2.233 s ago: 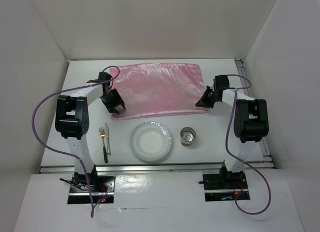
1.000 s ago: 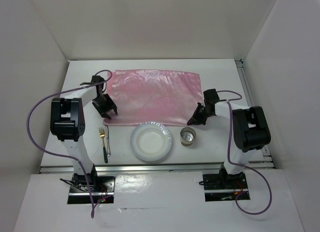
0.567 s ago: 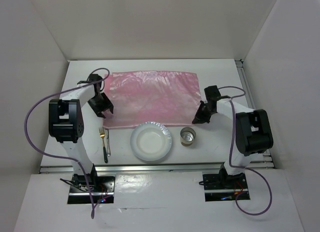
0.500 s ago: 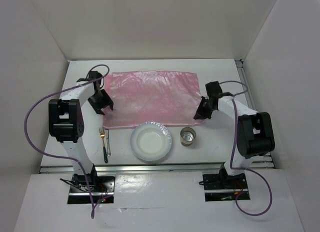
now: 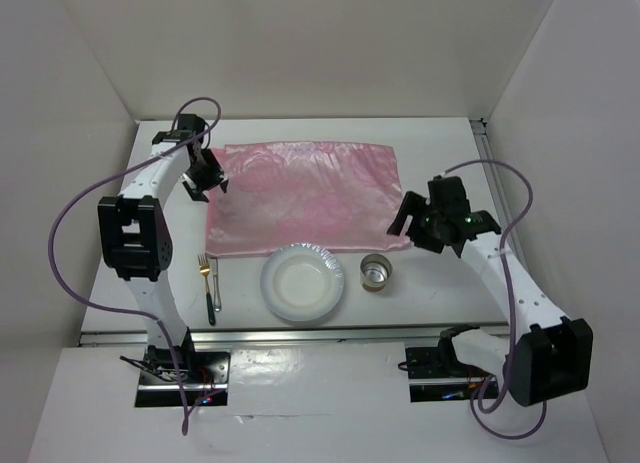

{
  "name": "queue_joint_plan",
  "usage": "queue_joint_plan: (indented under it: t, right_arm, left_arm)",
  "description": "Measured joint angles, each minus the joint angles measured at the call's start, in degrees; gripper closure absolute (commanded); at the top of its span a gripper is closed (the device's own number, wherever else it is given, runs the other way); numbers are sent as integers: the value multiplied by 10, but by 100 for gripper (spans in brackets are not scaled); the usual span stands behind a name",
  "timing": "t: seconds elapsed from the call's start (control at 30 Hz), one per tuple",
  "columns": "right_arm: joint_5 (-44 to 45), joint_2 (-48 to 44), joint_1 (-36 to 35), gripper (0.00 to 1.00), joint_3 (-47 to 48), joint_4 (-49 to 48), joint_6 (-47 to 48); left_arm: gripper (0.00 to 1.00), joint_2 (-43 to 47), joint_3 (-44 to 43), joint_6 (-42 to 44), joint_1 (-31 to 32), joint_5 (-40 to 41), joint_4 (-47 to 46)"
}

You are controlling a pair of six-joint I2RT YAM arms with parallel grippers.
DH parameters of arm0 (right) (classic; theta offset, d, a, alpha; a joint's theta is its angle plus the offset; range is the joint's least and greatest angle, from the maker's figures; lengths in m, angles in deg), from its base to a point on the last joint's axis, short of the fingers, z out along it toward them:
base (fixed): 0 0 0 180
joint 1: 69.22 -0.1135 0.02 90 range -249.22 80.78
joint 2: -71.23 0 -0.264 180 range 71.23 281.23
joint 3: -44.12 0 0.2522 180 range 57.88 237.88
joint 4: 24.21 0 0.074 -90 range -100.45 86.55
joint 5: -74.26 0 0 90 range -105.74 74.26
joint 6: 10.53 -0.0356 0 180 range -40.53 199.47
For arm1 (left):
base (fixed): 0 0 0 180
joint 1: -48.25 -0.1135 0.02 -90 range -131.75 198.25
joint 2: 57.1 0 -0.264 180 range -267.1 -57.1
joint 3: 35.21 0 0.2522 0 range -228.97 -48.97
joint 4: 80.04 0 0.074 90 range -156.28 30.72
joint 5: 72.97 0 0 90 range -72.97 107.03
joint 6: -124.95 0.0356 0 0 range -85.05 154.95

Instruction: Set the dinner table for one person

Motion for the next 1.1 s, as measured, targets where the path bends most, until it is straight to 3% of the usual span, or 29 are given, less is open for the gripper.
queue_joint_plan:
  t: [0.1,0.23,0.37,0.63,0.67,0.77,0.93,1.1]
  right_arm:
    - [-16,-40,-33,15,-69,28,-21]
    - [-23,-36,-76,15,-92,52,-52]
    - [-16,-23,-94,25,-94,52,-84]
    - [-12,-14,-102,62,-146,33,-110]
    - [-11,-8,-102,76,-146,31,-110]
    - [1,-4,-103,99,-145,31,-115]
    - [43,-24,-104,100,-95,53,-108]
    - [97,33,-98,100,56,42,-69]
  left_arm:
    - [34,23,9,2,3,1,7]
    - [34,75,17,10,12,0,15]
    - [34,118,17,12,20,-4,16]
    - [34,154,17,12,22,-8,27]
    - [34,156,17,12,22,-8,29]
    - [34,167,16,13,22,-14,31]
    - [34,181,4,19,22,-24,32]
    - [34,188,-2,30,22,-38,32]
